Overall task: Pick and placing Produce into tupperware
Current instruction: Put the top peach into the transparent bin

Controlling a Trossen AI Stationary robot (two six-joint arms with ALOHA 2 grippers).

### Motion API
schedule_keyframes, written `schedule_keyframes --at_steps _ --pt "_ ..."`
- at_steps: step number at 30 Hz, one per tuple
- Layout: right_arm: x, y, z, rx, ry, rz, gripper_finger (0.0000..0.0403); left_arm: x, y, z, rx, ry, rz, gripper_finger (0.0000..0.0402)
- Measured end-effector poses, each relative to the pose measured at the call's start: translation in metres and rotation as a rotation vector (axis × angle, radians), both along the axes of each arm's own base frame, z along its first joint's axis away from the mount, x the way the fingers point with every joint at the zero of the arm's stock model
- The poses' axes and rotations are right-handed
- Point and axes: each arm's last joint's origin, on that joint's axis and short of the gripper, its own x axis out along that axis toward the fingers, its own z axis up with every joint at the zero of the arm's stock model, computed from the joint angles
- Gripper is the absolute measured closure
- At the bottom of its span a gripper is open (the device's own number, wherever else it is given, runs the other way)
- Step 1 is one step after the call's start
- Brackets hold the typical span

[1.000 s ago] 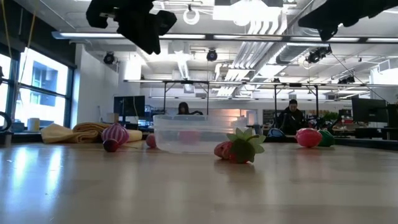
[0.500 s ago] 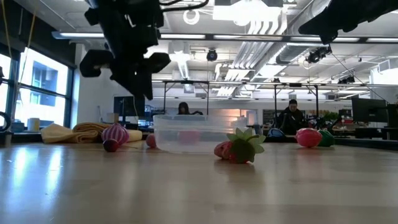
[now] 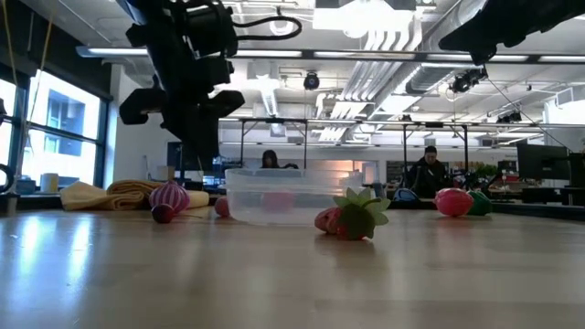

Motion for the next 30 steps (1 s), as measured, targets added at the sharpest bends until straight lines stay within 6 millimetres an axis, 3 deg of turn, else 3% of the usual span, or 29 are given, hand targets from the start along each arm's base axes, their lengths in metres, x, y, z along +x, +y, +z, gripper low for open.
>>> schedule_keyframes --at_steps 4,10,16,30 --pt "0.0 0.0 0.0 0.0 0.0 0.0 0.0394 0.001 0.0 0.0 0.0 -0.006 -0.011 0.0308" --pt "0.0 0.0 0.0 0.0 0.001 0.0 0.0394 0.003 0.001 -0.001 -0.004 -0.017 0.006 0.0245" --pt "0.0 0.0 0.0 0.0 0.0 0.0 0.0394 0.003 0.0 -0.002 -0.078 -0.028 0.155 0.0201" --pt "0.0 0.0 0.0 0.0 0.0 0.0 0.0394 0.017 0.004 -0.036 -0.204 0.048 0.296 0.0201"
